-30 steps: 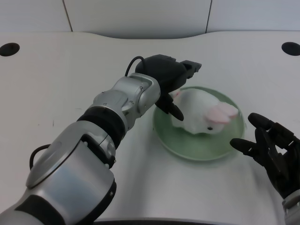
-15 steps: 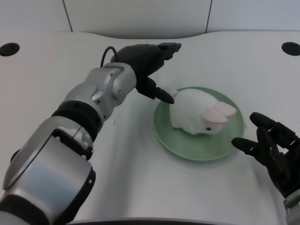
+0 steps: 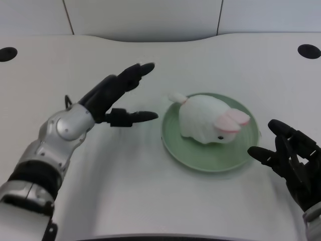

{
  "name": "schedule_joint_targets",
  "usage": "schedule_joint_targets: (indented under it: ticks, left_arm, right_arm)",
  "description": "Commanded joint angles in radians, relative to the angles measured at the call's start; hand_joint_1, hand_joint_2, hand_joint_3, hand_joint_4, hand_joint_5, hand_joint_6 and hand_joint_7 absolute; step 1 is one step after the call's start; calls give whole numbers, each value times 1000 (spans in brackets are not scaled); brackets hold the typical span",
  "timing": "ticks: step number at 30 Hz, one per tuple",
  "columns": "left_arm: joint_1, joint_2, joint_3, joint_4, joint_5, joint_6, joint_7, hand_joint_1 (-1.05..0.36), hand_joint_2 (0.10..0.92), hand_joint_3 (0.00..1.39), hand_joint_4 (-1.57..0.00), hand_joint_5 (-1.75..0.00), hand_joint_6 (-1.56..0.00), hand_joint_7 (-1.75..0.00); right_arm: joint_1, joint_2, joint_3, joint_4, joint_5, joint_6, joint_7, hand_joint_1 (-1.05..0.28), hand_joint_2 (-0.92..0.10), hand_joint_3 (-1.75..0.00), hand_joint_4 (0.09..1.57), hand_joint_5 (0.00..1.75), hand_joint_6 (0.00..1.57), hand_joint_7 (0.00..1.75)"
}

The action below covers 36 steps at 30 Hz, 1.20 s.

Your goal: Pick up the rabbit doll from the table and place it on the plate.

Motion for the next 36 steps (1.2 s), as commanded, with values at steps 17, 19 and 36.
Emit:
schedule_joint_targets:
  ticks: [17,19,36]
  left_arm:
    - [552,26,326,-794,-592,589,-208,-619,921,305,-269,-1352,-297,-821]
    - [597,17,359,-861,-633,682,-166,-605,921,335,-422,-1398,-385,-868]
    - [772,-50,429,-876,-639,698,-94,-555,921,598,-817,-1746,-534,-1737]
  right_arm:
    - [1,-14,5,-2,0,-7,26,-255,-921,-302,916,549,1052,15]
    - [-4,-19,3,10,-3,-12,31,-258,-921,-299,918,547,1048,13]
    - [-24,-38,-15,41,-3,-33,49,-246,-921,-318,915,547,1040,6]
